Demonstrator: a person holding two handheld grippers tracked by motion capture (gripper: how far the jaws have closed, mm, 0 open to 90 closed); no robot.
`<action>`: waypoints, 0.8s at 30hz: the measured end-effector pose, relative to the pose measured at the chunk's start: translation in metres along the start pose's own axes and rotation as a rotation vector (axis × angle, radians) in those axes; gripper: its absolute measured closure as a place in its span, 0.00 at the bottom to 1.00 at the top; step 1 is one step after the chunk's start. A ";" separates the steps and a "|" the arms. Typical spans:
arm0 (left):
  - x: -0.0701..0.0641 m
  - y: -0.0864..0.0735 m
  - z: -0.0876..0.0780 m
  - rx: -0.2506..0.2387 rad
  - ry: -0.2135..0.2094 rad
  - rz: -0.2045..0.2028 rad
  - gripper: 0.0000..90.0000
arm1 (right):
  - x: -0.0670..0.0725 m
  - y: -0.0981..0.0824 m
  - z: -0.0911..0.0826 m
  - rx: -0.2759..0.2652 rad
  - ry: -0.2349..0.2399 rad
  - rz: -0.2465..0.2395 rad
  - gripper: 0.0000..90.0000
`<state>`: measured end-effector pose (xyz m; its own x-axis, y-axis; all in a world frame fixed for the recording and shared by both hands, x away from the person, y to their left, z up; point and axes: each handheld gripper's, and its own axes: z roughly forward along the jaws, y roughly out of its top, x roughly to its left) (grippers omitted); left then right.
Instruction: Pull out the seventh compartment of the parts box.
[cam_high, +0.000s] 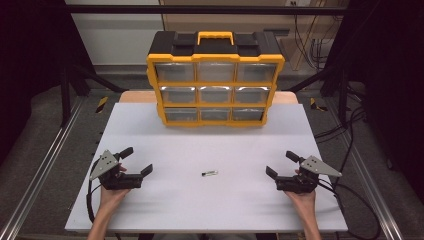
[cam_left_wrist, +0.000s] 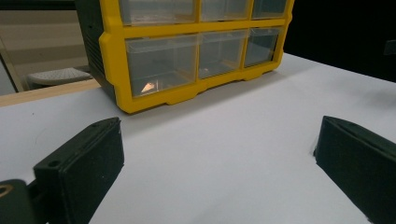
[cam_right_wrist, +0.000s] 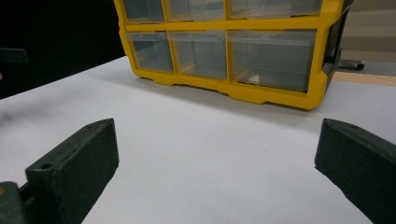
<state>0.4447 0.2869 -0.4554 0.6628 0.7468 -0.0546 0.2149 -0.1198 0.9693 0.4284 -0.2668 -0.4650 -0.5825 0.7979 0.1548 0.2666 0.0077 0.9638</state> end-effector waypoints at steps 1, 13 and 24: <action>0.000 0.000 0.000 0.000 -0.001 0.000 0.01 | 0.000 0.000 0.000 -0.002 -0.002 0.001 0.00; -0.001 0.004 0.002 0.001 -0.003 0.009 0.02 | -0.001 0.000 -0.002 -0.007 -0.003 -0.002 0.00; -0.005 0.011 0.007 0.006 0.001 0.021 0.02 | -0.001 -0.001 -0.001 0.001 0.004 -0.005 0.00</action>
<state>0.4488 0.2767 -0.4459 0.6665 0.7447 -0.0337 0.2050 -0.1397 0.9687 0.4277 -0.2683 -0.4654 -0.5869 0.7956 0.1503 0.2646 0.0130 0.9643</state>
